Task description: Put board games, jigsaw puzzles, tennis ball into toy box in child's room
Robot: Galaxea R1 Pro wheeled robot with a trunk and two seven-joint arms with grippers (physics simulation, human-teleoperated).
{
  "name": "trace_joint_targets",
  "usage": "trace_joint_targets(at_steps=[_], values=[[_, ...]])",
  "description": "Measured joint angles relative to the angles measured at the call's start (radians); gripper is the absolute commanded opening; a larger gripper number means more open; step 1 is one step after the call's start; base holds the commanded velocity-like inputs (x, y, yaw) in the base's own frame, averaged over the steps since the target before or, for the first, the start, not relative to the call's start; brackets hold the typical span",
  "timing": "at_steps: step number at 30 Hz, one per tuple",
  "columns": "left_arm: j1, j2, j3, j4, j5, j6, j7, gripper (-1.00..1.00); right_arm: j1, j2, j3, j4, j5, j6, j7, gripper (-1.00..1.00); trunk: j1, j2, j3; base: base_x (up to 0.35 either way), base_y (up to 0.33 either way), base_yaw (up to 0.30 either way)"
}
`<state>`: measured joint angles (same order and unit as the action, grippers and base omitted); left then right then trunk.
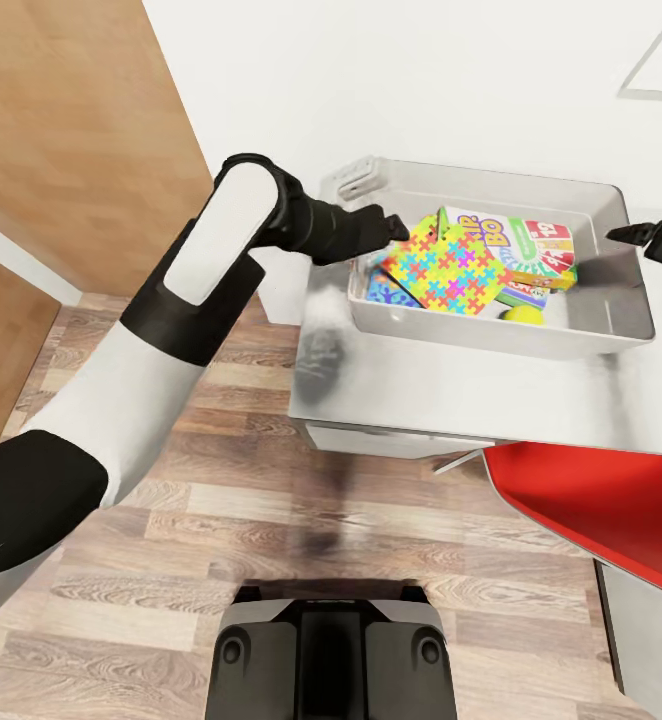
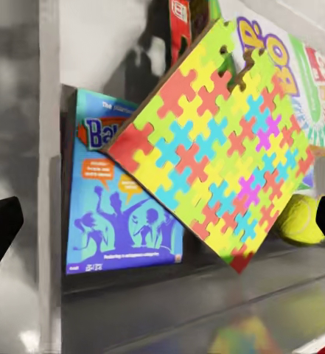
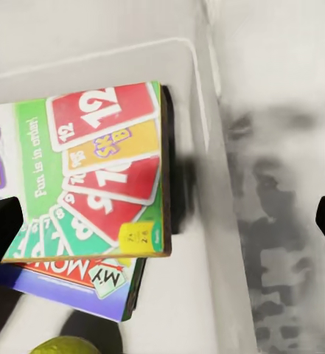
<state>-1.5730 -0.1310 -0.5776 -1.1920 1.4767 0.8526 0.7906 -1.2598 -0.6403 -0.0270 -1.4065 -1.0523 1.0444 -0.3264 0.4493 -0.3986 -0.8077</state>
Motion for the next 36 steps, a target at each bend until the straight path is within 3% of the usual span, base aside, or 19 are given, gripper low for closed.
trace_joint_targets(at_steps=[6,10,26,32,36], values=[[0.001,0.008,0.044,-0.123,0.01,0.018,0.076,1.0,0.009,-0.027,-0.026,-0.033,-0.003,0.0,0.0,1.0,0.0,0.0,0.0,0.0,0.0,0.0],[0.003,0.01,0.064,-0.214,0.038,0.029,0.129,1.0,0.025,-0.044,-0.068,-0.067,-0.003,0.0,0.001,1.0,0.0,0.0,0.0,0.0,0.0,0.0],[0.032,0.006,0.072,-0.343,0.081,0.036,0.198,1.0,0.084,-0.056,-0.171,-0.179,-0.006,0.0,0.009,1.0,0.0,0.0,0.0,0.0,0.0,0.0],[0.052,-0.004,0.07,-0.386,0.092,0.036,0.206,1.0,0.097,-0.062,-0.221,-0.195,-0.006,-0.001,0.06,1.0,0.0,0.0,0.0,0.0,0.0,0.0],[0.06,-0.019,0.064,-0.401,0.129,0.031,0.205,1.0,0.116,-0.085,-0.281,-0.201,-0.005,-0.001,0.128,1.0,0.0,0.0,0.0,0.0,0.0,0.0]])
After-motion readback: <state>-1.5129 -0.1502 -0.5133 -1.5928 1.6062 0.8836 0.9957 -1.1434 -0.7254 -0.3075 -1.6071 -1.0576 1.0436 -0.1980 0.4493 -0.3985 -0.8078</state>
